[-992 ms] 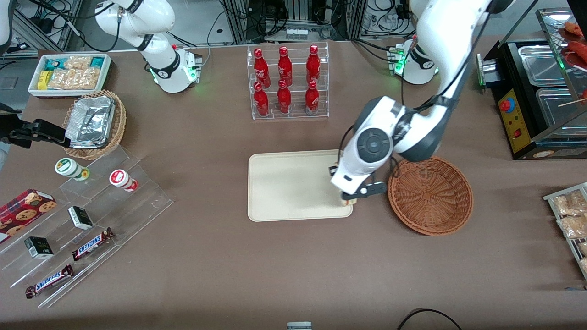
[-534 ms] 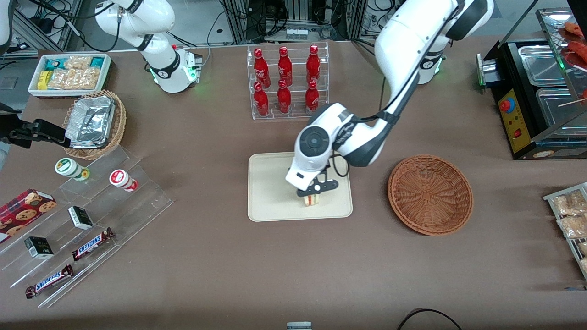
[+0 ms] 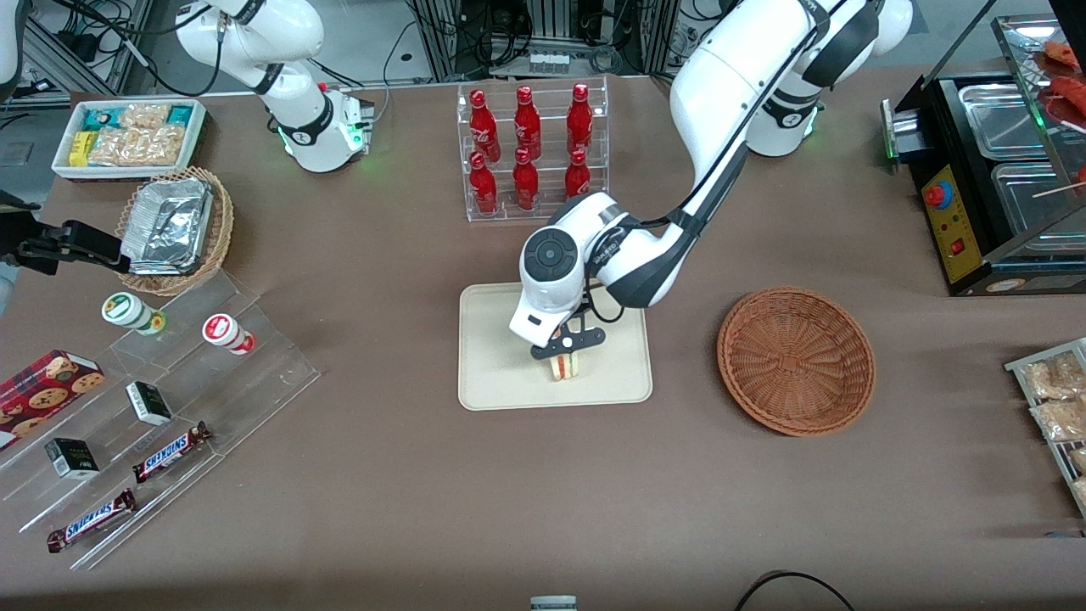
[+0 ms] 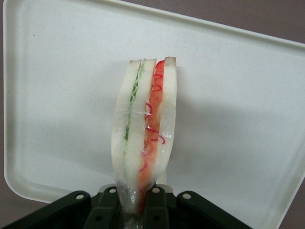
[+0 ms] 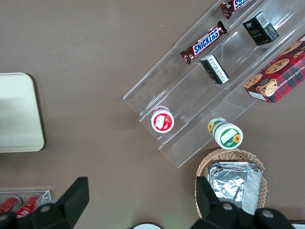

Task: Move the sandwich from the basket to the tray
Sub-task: 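Lower the sandwich onto the tray and open the left gripper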

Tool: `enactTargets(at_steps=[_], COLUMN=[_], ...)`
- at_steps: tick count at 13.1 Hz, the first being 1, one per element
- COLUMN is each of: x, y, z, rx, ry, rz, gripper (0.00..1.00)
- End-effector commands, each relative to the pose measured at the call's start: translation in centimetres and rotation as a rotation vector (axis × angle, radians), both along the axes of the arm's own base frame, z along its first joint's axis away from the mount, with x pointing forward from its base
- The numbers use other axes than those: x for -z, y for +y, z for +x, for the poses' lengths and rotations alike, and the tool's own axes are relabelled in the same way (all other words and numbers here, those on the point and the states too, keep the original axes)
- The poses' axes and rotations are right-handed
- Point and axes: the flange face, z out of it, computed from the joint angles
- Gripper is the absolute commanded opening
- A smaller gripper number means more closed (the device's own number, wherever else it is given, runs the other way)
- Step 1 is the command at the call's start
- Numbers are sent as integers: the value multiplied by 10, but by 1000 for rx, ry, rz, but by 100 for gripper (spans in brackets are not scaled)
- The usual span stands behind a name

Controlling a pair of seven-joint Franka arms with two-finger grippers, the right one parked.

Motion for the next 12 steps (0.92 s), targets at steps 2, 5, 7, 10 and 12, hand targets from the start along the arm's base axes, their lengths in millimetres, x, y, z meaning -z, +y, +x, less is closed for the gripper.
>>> enactTargets(at_steps=[2, 5, 7, 10, 12], x=[4, -1, -9, -43, -75], y=[-7, -8, -7, -5, 0], z=[5, 6, 9, 17, 15], rx=[-36, -33, -34, -41, -39], ry=[-26, -34, -44, -68, -70], rz=[13, 4, -1, -16, -6], gripper=[65, 100, 100, 100, 100])
